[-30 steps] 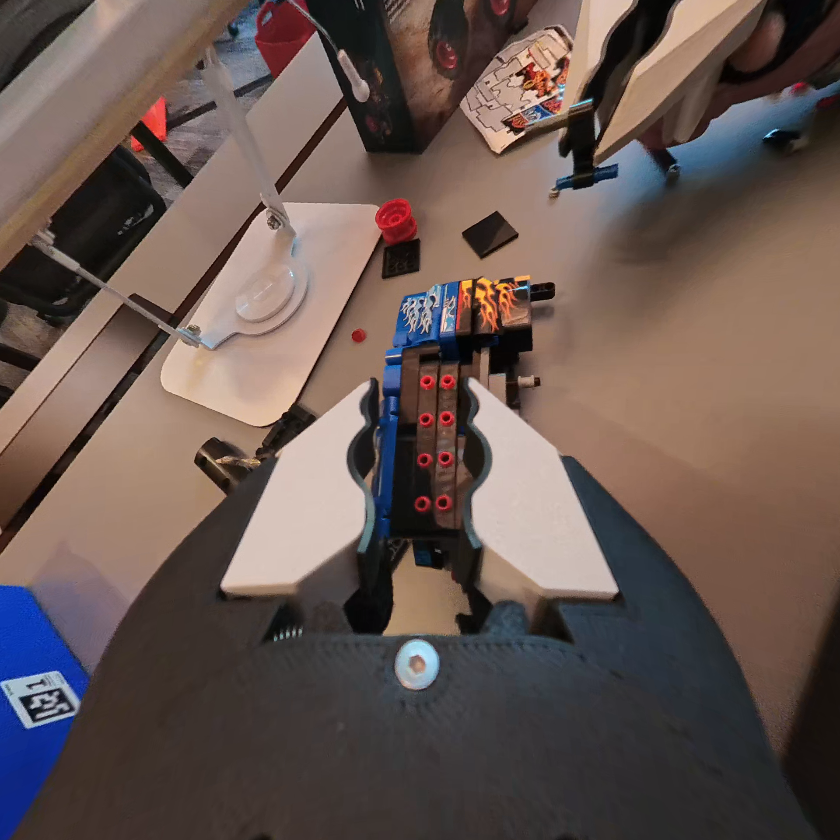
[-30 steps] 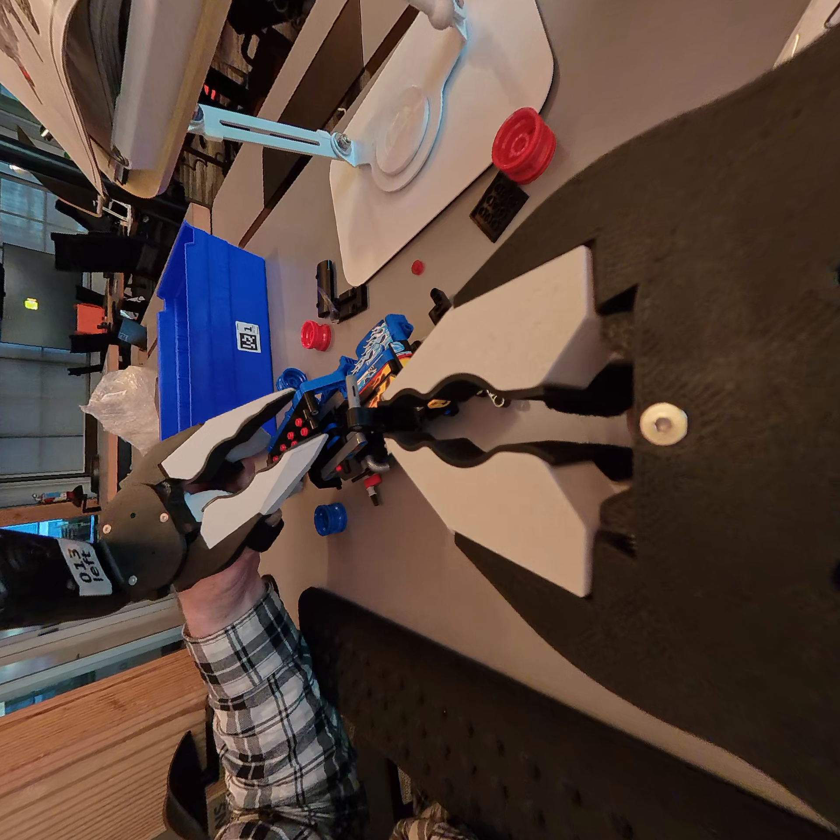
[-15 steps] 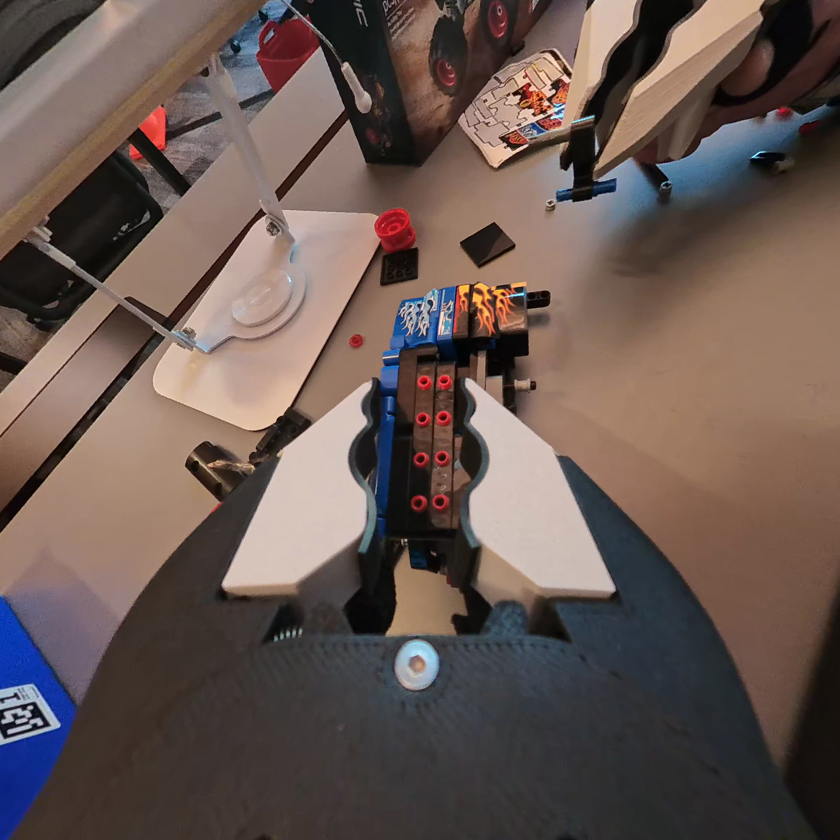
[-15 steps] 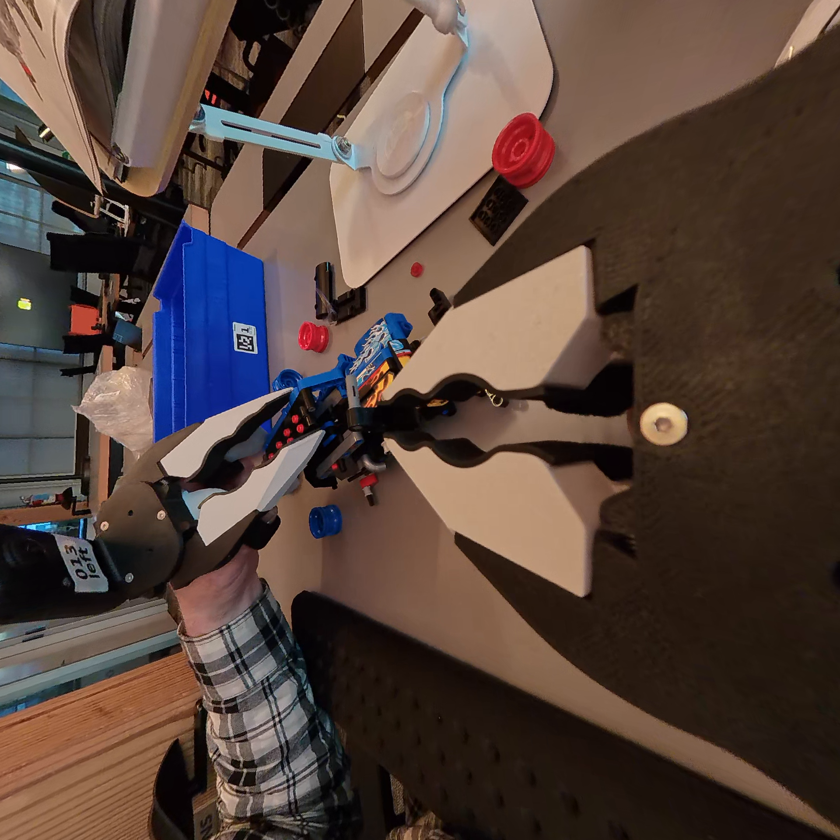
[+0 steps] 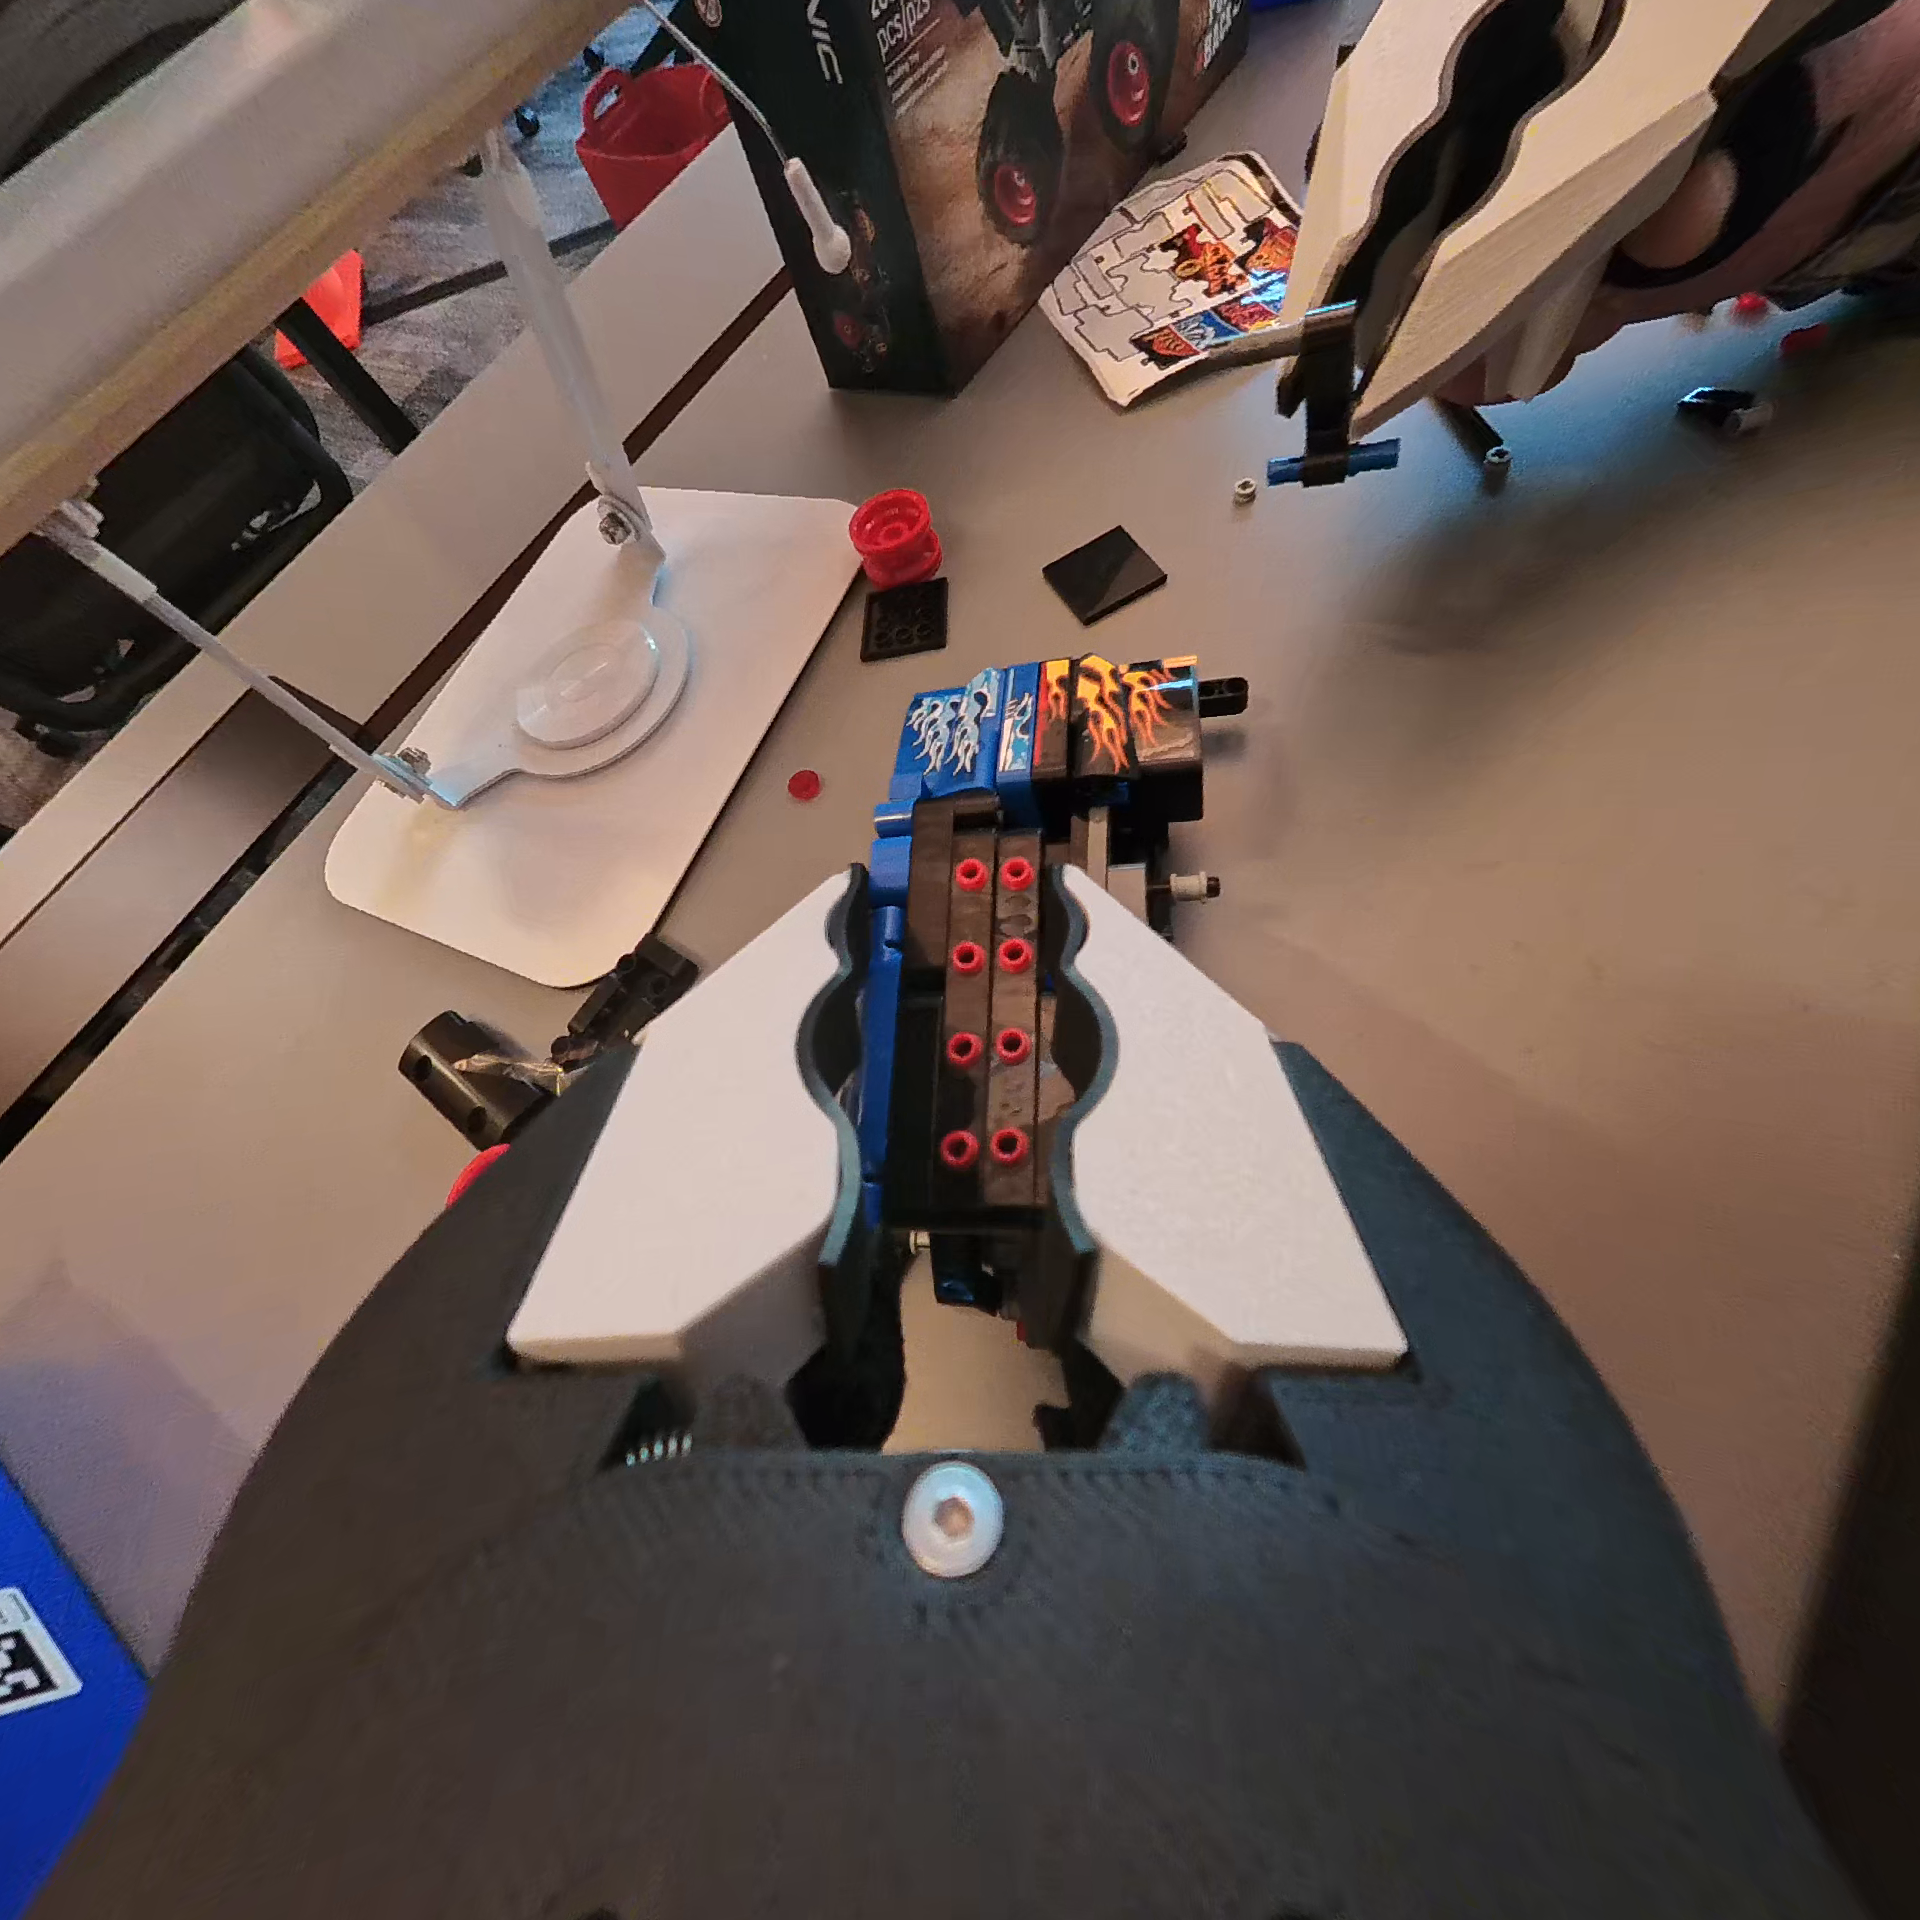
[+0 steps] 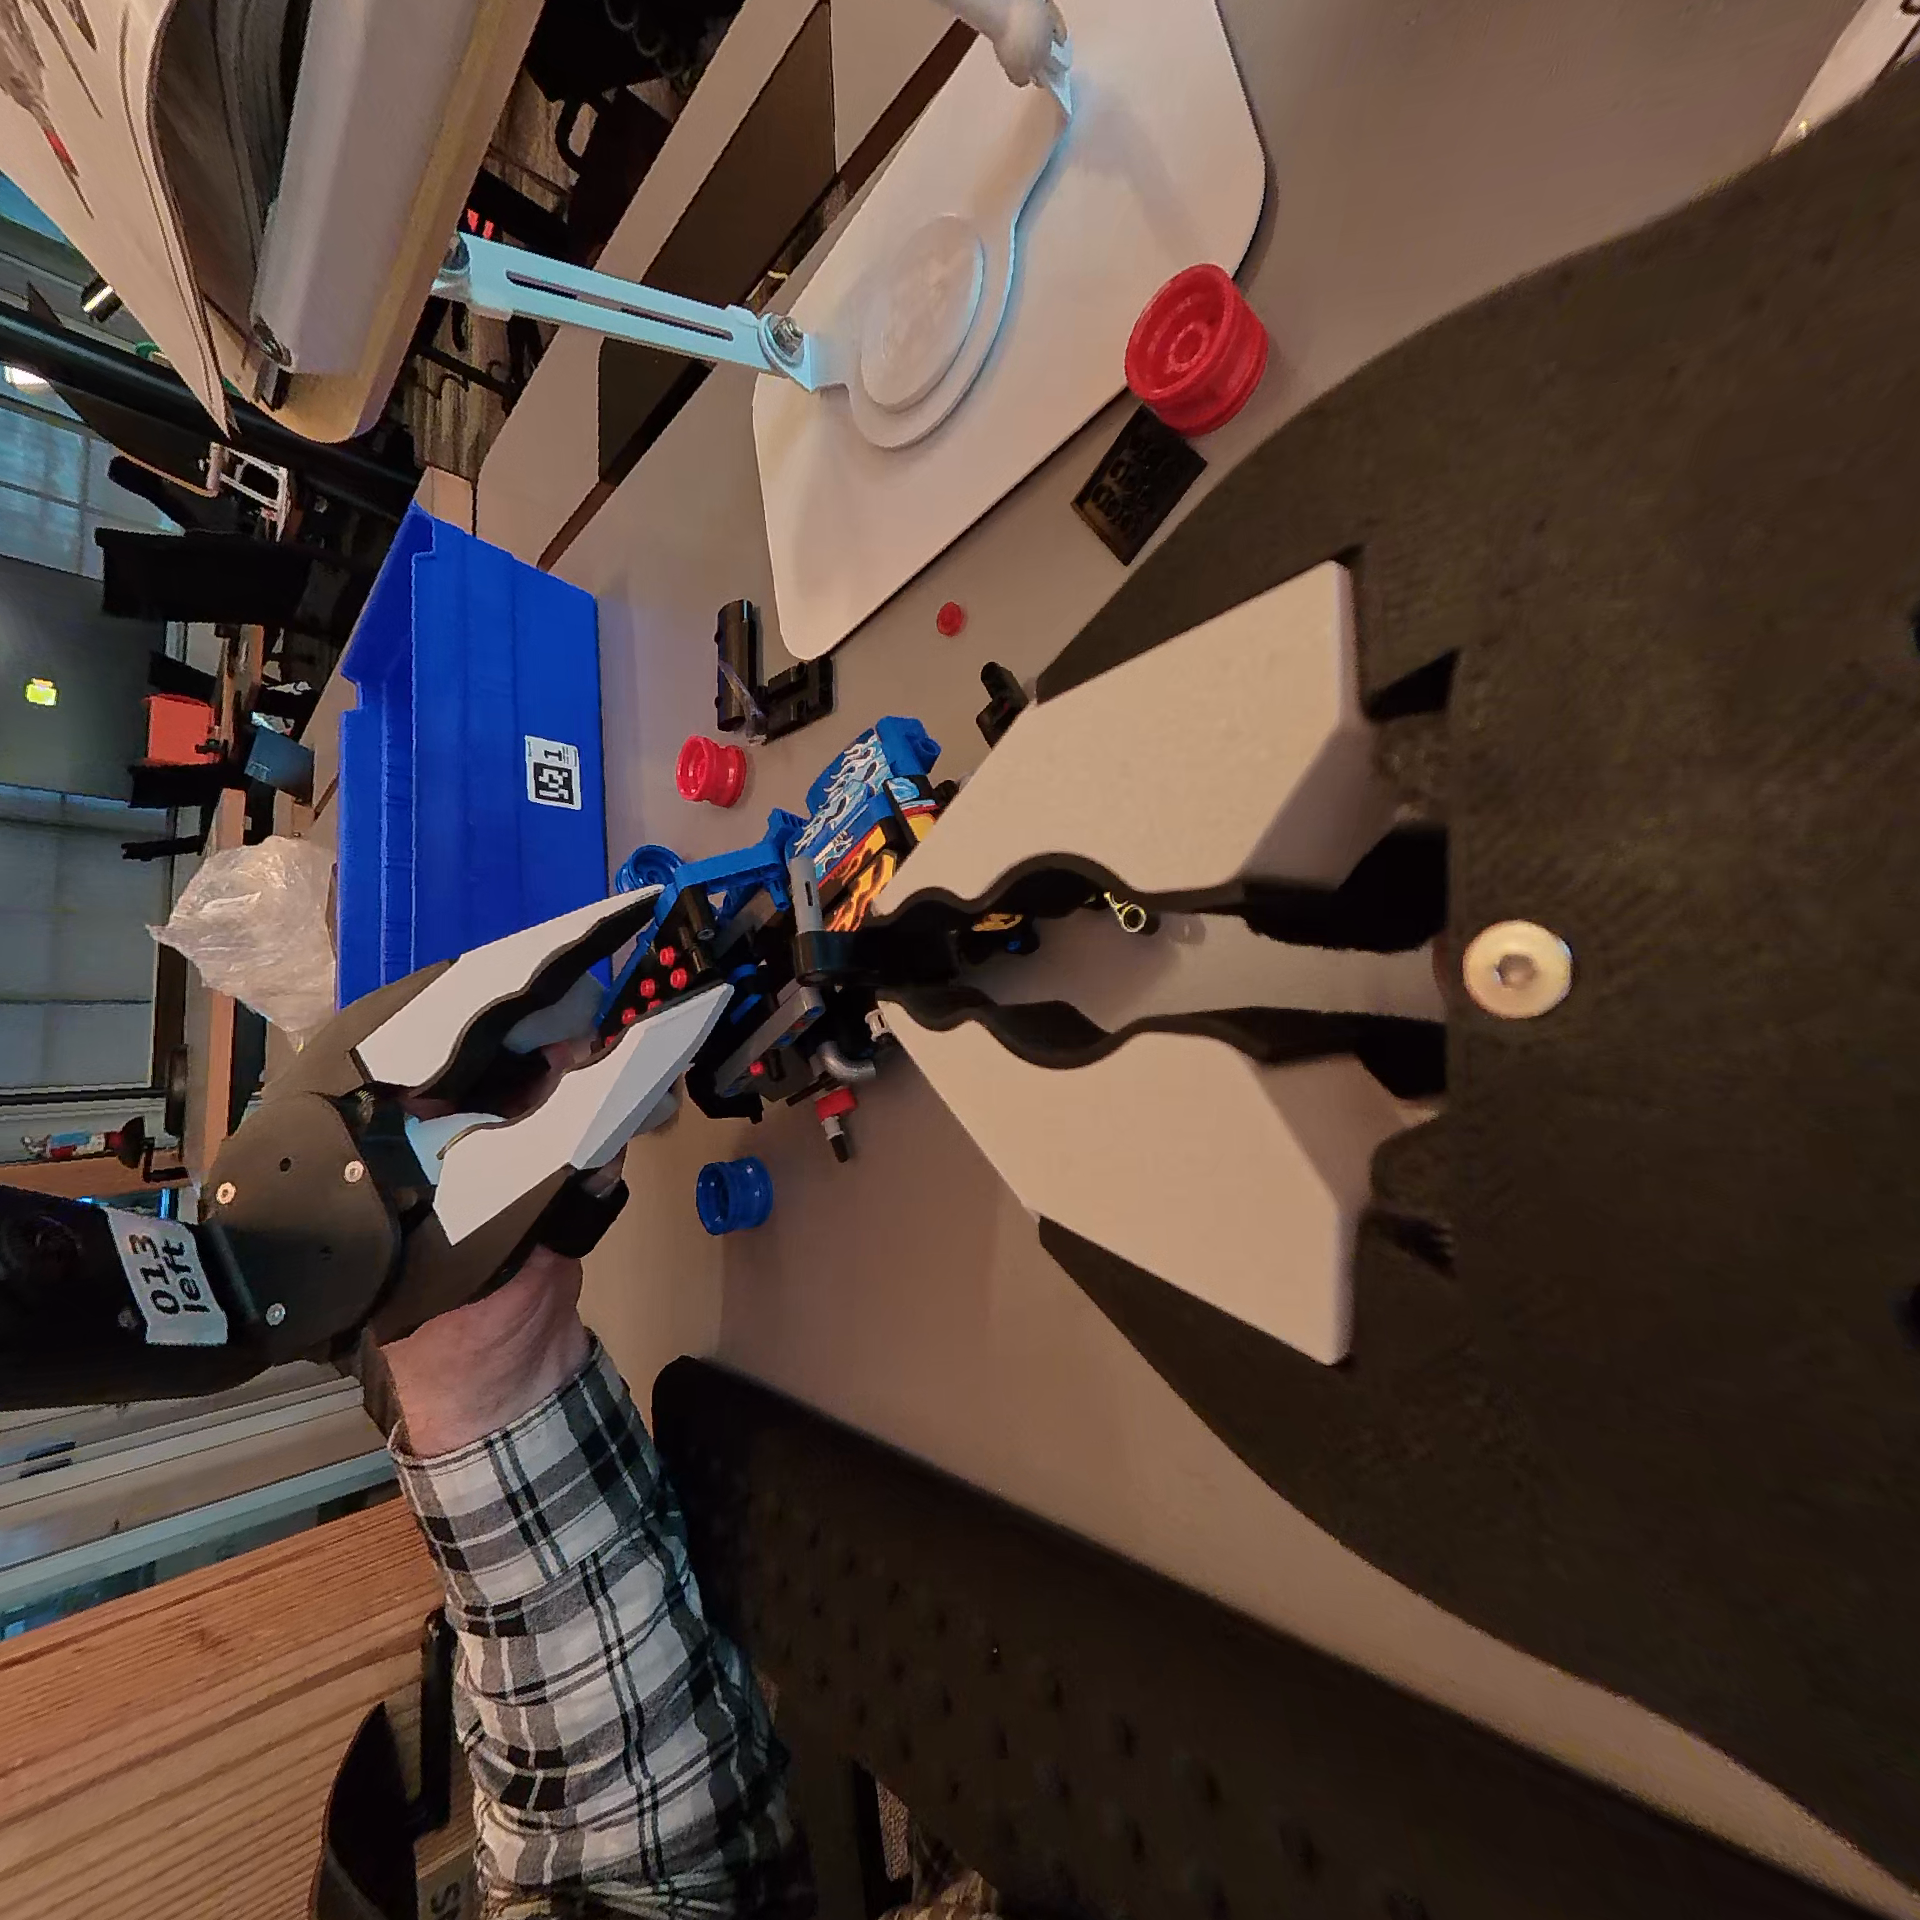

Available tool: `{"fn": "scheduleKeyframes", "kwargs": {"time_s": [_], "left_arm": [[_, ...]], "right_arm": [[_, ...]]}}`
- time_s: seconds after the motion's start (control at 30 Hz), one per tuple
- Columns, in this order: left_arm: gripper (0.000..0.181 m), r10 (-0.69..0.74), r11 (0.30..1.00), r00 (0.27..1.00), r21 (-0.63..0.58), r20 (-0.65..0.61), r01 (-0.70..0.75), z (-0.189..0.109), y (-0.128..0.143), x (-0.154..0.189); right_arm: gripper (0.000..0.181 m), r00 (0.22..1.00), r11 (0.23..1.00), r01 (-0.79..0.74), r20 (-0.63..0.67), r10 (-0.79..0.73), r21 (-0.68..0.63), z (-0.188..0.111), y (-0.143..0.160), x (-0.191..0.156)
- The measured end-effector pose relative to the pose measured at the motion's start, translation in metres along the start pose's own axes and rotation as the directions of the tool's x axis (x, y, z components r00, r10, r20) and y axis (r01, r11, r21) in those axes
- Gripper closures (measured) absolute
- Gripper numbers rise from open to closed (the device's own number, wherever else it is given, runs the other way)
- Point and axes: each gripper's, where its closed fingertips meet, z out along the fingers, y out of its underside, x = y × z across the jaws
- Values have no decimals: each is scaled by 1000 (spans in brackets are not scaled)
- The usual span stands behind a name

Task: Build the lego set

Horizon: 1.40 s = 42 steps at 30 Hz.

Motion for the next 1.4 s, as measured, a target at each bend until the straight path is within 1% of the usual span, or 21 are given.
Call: {"fn": "scheduleKeyframes", "kwargs": {"time_s": [0.37, 0.63, 1.13, 1.4], "left_arm": [[149, -15, 999, 1000, 29, -16, 16, -1, -2, 1], [149, -55, 997, 998, 53, -35, 56, -4, -3, 0], [147, -74, 994, 996, 77, -48, 78, -6, -3, -1], [146, -68, 995, 996, 68, -53, 71, -5, 0, 0]], "right_arm": [[173, 1000, 1000, 12, -5, -12, -4, -1, -1, 0], [173, 1000, 1000, 18, -2, -18, -3, -1, -3, -1], [173, 1000, 999, -28, 8, 28, 22, -3, -6, 1], [173, 1000, 999, -25, -2, 25, 23, -4, -7, 3]]}}
